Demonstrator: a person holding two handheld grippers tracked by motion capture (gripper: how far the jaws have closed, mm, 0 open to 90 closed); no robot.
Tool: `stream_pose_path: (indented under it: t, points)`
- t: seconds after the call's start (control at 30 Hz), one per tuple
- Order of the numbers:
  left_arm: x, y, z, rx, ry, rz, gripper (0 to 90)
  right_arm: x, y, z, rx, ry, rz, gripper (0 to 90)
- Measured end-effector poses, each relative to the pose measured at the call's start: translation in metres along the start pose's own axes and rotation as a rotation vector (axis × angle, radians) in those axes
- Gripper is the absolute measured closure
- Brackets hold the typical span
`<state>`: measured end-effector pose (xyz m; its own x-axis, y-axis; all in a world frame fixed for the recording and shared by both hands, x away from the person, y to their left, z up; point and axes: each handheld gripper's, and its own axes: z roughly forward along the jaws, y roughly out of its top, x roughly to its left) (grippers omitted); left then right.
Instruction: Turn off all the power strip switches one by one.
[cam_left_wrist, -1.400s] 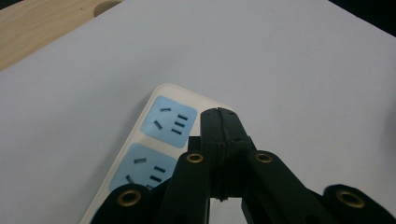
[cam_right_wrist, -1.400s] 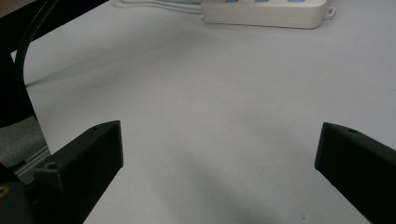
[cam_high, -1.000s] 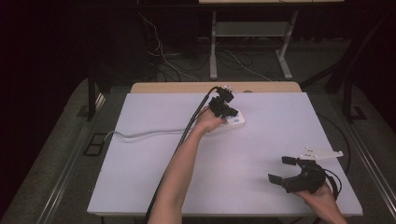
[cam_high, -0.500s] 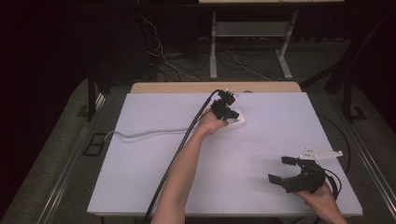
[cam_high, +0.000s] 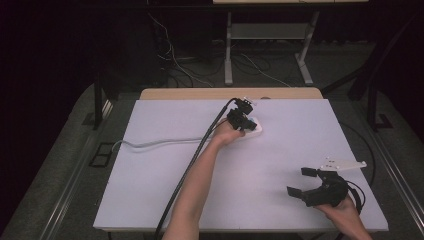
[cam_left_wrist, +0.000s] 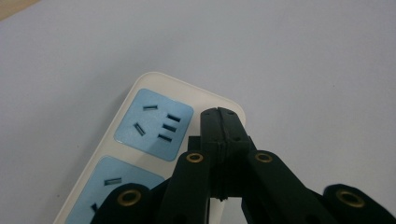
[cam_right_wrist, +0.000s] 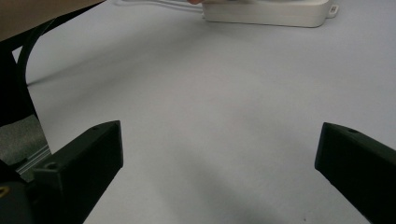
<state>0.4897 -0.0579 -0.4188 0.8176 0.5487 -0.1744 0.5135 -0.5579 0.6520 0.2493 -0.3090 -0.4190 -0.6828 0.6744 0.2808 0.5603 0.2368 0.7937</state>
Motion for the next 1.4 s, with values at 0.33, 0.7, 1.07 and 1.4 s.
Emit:
stream_pose_path:
  t: [0.33,0.7,1.07,1.4]
  points:
    - [0.0014,-0.0006,0.0001,-0.002,-0.003,-0.005,89.6,0.0008,0.0,0.0002,0.003,0.0,-0.003,0.9]
    - [0.0009,-0.0058,0.0007,-0.027,0.0,-0.013,89.9,0.0011,-0.0002,-0.0011,0.0,0.003,-0.005,0.9]
    - [-0.0008,-0.0058,0.0012,-0.04,0.029,-0.008,89.7,0.0011,-0.0001,-0.0003,0.003,0.001,-0.006,0.9]
    - [-0.0027,-0.0036,-0.0042,-0.078,0.017,-0.03,89.7,-0.0002,-0.0004,-0.0007,0.0,-0.001,-0.004,0.9]
